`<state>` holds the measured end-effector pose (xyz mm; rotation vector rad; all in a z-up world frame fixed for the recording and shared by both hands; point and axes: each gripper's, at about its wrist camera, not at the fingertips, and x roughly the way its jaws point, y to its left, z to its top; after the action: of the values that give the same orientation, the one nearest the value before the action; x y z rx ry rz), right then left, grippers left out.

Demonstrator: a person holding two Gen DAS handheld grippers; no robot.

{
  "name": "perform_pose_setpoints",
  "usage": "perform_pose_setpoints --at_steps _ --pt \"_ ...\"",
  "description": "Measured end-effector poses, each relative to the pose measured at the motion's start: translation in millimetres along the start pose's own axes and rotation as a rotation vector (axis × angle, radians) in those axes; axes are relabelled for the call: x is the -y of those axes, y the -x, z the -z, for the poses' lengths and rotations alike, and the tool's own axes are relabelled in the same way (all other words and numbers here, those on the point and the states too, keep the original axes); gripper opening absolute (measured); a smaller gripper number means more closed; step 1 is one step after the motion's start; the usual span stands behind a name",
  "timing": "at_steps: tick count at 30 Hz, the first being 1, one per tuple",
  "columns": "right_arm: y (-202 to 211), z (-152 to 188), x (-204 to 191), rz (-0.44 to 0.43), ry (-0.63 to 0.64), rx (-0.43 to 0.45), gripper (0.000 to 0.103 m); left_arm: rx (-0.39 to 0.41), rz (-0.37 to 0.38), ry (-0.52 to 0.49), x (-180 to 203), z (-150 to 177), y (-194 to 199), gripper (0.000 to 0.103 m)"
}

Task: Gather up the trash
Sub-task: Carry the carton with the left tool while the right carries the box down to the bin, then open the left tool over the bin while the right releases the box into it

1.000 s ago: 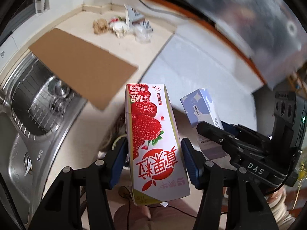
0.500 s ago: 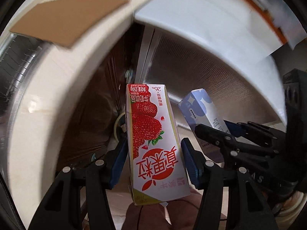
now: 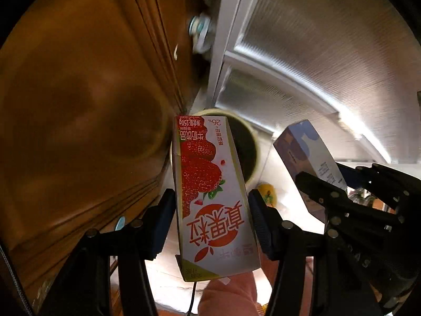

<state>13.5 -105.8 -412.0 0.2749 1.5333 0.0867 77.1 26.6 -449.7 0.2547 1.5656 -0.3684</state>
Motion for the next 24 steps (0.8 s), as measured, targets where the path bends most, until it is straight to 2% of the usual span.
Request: perform_pose_setpoints --at_steps 7,11,16,19,24 --pt "-60.9 -13.0 6.0 0.015 0.022 -0.052 0.035 -0.028 -0.037 -0.003 -7.2 -23.7 -54.9 0.056" --pt "-84.5 -22.1 16.7 -0.016 0.02 -0.082 0.037 -0.042 -0.005 -0.011 -11.5 -36.6 -70.6 0.057" --pt "-96.7 -29.1 22.7 -0.035 0.042 -0.096 0.039 -0.073 0.032 0.017 -16.1 -37.4 -78.5 0.069" --pt "-95.7 -29.3 24.9 -0.03 0.054 -0.097 0.043 -0.084 0.027 0.026 -16.8 -33.5 -77.2 0.069" --pt "-86.4 -25.1 31.4 -0.021 0.044 -0.098 0.043 -0.083 -0.001 0.005 -6.9 -29.4 -67.8 0.069"
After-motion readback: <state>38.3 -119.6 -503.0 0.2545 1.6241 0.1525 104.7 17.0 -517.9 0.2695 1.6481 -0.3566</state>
